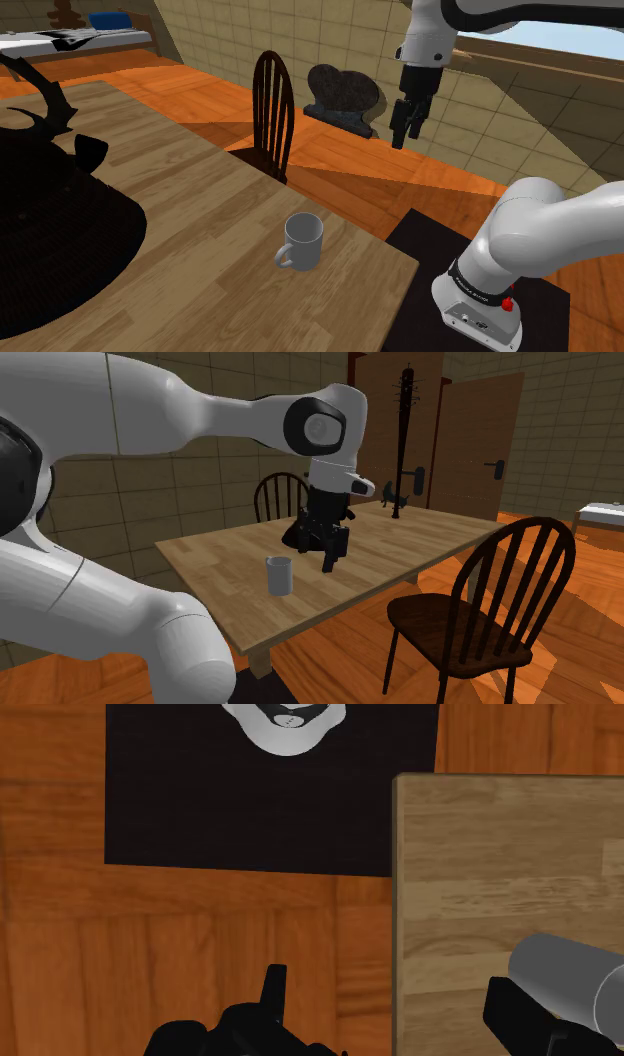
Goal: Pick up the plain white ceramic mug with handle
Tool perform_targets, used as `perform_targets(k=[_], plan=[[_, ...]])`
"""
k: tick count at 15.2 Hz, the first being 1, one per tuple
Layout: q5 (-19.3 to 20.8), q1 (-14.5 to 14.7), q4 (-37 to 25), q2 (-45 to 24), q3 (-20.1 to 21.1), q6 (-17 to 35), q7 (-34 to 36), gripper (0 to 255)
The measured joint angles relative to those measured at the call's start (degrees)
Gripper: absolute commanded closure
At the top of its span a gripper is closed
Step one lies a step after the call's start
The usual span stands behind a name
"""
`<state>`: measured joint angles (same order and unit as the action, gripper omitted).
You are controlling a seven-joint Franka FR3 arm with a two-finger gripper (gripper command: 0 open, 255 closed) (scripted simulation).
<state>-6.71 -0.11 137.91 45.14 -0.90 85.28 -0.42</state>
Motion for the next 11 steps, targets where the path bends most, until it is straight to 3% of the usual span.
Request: perform_targets(k=[4, 11], plan=[[-1.46, 1.49, 1.63, -0.03, 2.42, 3.55, 0.79, 0], [-5.54, 6.28, 5.72, -2.84, 10.65, 16.87, 3.09, 0]])
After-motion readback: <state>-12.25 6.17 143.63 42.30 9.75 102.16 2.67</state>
